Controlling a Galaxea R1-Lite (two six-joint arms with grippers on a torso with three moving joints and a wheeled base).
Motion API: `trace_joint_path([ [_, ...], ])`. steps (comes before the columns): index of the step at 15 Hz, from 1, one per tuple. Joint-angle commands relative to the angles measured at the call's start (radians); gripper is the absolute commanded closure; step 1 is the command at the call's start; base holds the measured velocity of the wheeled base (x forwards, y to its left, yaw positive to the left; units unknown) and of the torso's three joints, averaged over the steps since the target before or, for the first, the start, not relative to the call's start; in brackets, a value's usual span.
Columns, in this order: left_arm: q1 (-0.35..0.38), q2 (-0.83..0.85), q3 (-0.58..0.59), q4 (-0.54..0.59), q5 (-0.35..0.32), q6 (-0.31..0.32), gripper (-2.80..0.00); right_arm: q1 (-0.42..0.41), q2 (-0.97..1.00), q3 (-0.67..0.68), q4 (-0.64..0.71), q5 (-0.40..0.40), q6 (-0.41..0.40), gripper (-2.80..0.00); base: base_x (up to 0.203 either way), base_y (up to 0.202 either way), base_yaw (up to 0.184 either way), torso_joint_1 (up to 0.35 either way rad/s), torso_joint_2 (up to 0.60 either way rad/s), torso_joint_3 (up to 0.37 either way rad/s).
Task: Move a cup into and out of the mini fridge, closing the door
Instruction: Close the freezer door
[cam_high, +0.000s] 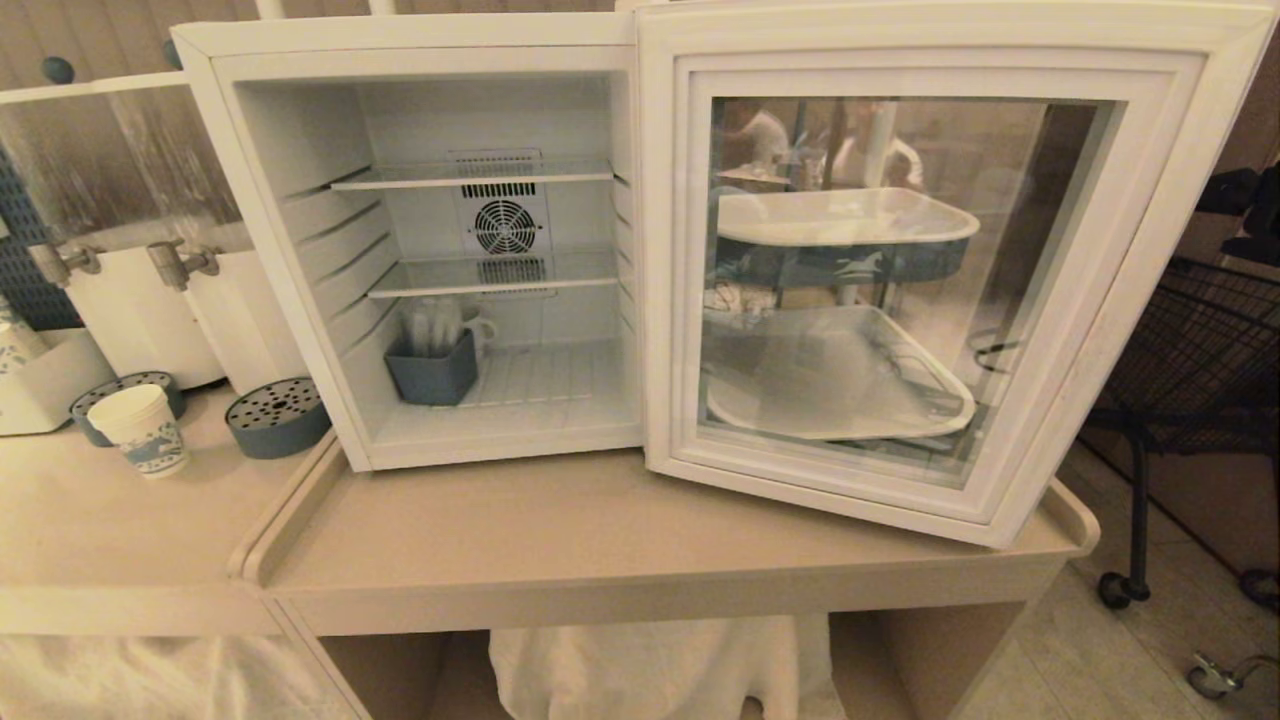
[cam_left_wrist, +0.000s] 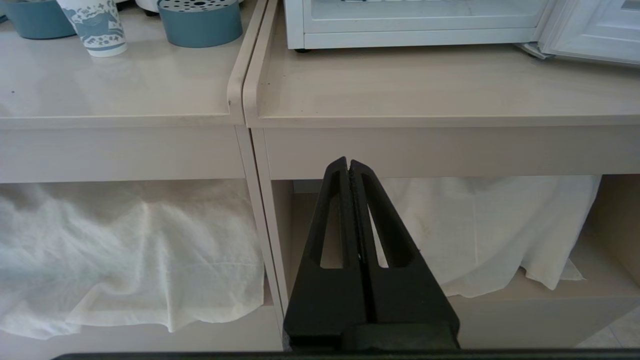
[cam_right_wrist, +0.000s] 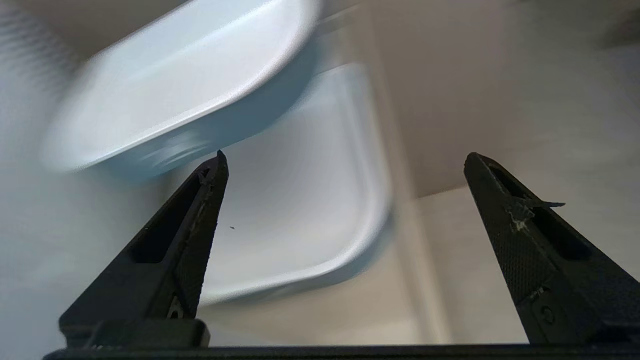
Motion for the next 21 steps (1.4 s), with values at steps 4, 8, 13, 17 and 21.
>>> trace_joint_path([
  [4,0.000,0.002,0.000,0.001,0.000,0.000,0.00,-0.073,0.081,-0.023,-0.004,0.205,0.001,0.00,0.000,0.000,0.000,0.000,0.00,0.000],
  [8,0.000,0.002,0.000,0.001,0.001,-0.002,0.00,-0.070,0.054,-0.018,0.006,0.338,-0.002,0.00,0.000,0.000,0.000,0.000,0.00,0.000],
  [13,0.000,0.002,0.000,0.001,0.001,-0.003,0.00,0.041,-0.040,0.033,0.058,0.554,0.053,0.00,0.000,0.000,0.000,0.000,0.00,0.000],
  [17,0.000,0.002,0.000,-0.001,0.001,-0.005,0.00,0.160,-0.116,0.128,0.061,0.606,0.090,0.00,0.000,0.000,0.000,0.000,0.00,0.000],
  [21,0.000,0.002,0.000,0.001,0.001,-0.005,0.00,0.212,-0.163,0.157,0.064,0.606,0.118,0.00,0.000,0.000,0.000,0.000,0.00,0.000],
])
